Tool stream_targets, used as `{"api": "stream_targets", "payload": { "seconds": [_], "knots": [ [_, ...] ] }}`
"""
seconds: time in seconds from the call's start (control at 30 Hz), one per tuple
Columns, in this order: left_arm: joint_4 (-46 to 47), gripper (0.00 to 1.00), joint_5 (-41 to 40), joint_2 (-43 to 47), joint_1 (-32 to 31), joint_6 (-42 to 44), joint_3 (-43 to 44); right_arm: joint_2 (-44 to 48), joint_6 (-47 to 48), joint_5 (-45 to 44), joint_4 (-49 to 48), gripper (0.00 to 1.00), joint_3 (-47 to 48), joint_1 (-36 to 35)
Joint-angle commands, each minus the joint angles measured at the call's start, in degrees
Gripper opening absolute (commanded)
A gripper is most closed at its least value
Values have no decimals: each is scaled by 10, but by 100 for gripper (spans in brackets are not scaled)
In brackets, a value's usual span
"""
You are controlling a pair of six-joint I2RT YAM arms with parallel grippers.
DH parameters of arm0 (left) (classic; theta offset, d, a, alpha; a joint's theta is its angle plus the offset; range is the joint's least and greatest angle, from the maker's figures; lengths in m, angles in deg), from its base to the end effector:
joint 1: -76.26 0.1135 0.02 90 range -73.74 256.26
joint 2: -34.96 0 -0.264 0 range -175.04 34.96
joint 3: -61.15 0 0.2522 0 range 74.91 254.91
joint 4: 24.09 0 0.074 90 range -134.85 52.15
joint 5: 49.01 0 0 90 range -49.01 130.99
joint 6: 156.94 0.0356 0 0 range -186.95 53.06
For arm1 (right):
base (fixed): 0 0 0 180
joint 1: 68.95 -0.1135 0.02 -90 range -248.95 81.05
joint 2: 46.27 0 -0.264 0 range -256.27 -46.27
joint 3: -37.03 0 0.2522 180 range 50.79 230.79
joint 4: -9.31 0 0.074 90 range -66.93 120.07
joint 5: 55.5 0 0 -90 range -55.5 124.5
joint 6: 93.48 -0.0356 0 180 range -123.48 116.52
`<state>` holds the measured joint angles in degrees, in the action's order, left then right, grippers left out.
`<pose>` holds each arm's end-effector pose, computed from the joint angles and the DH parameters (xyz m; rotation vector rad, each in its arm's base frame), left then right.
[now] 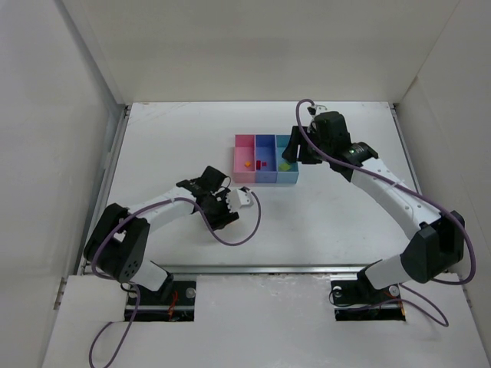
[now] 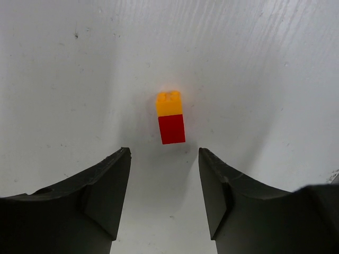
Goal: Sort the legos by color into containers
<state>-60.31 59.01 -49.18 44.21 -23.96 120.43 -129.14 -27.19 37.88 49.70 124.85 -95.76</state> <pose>0.2264 -0.1548 0.1757 1.6616 1.9903 -0.3453 0.2916 0.1497 0.3337 -0.0948 2.2424 0.5537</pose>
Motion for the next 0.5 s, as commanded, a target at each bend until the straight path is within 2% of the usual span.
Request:
{"api": "stream_targets", "payload": {
  "seconds": [0.0, 0.17, 0.47],
  "knots": [
    [-17, 51, 28, 0, 0, 10, 19, 20, 8, -8, -7, 65, 5, 0],
    [-17, 54, 40, -5, -6, 11, 19, 25, 13, -14, -7, 65, 5, 0],
    [13, 51, 28, -43, -17, -37, 44, 25, 13, -14, -7, 65, -1, 0]
  ]
}}
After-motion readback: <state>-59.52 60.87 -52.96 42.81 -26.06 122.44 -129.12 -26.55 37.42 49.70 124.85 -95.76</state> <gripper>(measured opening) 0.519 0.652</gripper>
